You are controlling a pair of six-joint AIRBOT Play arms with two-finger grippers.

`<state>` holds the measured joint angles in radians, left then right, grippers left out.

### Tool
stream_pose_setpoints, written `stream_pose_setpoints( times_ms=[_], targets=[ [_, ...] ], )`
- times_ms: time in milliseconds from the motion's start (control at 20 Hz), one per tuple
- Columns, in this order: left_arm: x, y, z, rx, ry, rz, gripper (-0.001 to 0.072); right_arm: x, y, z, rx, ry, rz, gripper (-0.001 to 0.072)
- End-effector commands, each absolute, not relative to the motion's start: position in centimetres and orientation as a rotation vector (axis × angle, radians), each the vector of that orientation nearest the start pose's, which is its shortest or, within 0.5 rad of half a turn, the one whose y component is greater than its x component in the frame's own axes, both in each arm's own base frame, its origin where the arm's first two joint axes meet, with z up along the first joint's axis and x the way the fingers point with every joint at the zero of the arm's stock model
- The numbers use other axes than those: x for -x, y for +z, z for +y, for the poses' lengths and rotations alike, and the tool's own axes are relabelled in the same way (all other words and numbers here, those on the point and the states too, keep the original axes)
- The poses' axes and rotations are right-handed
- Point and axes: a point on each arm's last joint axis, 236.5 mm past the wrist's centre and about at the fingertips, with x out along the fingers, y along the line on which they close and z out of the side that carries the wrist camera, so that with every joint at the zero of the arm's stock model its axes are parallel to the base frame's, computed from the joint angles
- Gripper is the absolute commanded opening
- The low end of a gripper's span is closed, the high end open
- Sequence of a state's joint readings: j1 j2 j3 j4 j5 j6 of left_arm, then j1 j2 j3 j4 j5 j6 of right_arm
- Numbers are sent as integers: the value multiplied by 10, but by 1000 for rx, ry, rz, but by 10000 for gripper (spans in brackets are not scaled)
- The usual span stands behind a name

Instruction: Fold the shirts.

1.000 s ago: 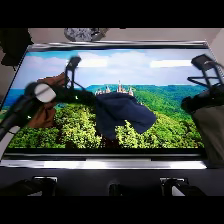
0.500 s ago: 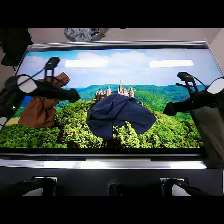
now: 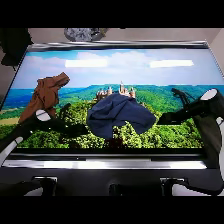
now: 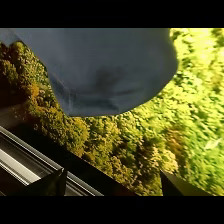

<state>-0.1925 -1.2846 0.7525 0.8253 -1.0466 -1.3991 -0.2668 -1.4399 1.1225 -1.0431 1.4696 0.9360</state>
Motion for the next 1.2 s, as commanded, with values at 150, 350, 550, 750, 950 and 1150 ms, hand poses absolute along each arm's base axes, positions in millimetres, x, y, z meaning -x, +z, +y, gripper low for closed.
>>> stream_pose_setpoints(
  times_ms=[150, 350, 550, 750, 950, 1150],
  targets=[
    [-294, -75, -251, 733, -414, 1329, 679, -310, -60, 71, -301, 680, 1484, 691],
    [-303, -85, -267, 818, -353, 1305, 676, -313, -77, 93, -338, 666, 1447, 697],
    [-299, -90, -276, 811, -355, 1327, 306, -327, -90, 118, -349, 637, 1408, 698],
    [-308, -85, -275, 821, -349, 1300, 22, -337, -101, 129, -391, 542, 1415, 611],
    [-326, -58, -269, 770, -409, 1217, 19, -343, -102, 130, -354, 531, 1392, 42],
    [-378, 49, -211, 560, -482, 950, 18, -381, -31, 73, -101, 504, 1199, 40]
  ],
)
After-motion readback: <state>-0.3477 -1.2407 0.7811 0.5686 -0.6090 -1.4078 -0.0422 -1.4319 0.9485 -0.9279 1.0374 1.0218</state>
